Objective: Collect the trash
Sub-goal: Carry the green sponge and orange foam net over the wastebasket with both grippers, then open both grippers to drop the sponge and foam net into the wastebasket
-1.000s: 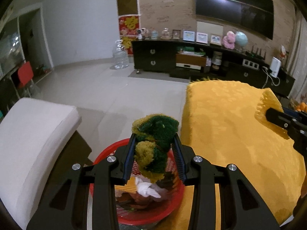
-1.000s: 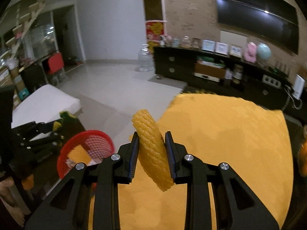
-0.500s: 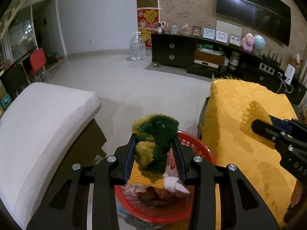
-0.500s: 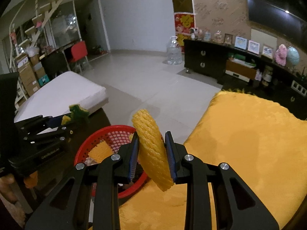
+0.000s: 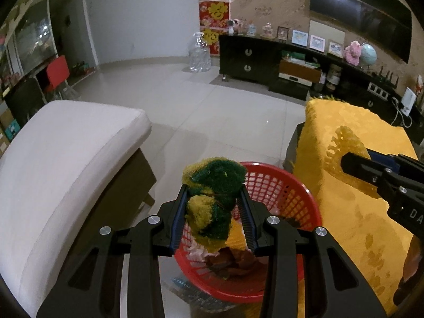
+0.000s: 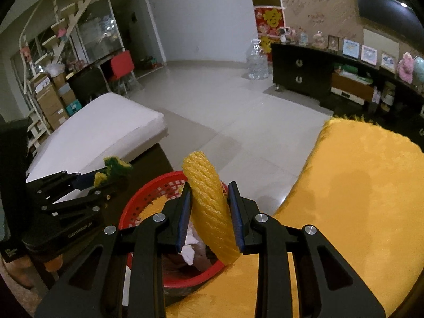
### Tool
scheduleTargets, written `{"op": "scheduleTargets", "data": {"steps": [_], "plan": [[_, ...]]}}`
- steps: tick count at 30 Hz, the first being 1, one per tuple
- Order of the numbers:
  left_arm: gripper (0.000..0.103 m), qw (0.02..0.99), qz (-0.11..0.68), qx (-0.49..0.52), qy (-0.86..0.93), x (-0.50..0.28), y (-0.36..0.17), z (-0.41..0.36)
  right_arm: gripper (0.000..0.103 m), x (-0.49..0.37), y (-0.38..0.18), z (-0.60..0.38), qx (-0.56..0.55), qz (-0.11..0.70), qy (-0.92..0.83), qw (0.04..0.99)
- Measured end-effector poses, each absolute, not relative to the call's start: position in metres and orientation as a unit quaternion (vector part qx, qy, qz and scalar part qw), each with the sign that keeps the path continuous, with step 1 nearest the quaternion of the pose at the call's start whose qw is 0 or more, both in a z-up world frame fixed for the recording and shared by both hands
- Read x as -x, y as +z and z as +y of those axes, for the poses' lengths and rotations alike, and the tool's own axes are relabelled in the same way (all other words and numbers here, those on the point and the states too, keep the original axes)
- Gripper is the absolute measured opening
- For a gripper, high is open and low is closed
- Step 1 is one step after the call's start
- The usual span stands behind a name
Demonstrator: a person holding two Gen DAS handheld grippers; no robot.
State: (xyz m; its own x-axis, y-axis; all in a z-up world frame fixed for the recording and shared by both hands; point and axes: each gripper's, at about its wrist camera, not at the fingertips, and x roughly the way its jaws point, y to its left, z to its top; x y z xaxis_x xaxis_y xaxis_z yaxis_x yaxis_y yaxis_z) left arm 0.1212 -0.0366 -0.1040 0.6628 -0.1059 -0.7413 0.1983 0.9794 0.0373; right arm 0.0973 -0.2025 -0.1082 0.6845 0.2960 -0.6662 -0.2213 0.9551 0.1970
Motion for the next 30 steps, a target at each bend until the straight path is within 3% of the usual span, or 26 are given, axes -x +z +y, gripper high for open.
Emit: {"op": "scheduleTargets", "data": {"steps": [15,21,25,26,30], "plan": [[0.036,0.892,0.438,-0.081,-0.082,-0.13,-0.134,-0.039,0.029,-0.118,-0.143,-0.188,-0.08,0.42,0.17,0.888],[0.037,0.892,0.434,-0.083,-0.097,-0.131,-0.134,-0.042,0.04,-0.124,-0.149,-0.192,-0.11,0.423,0.176,0.882],[0.05,0.894,0.426,-0.072,-0.114,-0.13,-0.13,-0.043,0.05,-0.126,-0.149,-0.196,-0.129,0.417,0.171,0.883],[0.057,0.896,0.423,-0.071,-0.114,-0.13,-0.129,-0.043,0.051,-0.126,-0.149,-0.198,-0.133,0.416,0.169,0.883],[0.068,0.901,0.413,-0.062,-0.114,-0.127,-0.124,-0.043,0.053,-0.125,-0.146,-0.205,-0.146,0.414,0.17,0.882]]}}
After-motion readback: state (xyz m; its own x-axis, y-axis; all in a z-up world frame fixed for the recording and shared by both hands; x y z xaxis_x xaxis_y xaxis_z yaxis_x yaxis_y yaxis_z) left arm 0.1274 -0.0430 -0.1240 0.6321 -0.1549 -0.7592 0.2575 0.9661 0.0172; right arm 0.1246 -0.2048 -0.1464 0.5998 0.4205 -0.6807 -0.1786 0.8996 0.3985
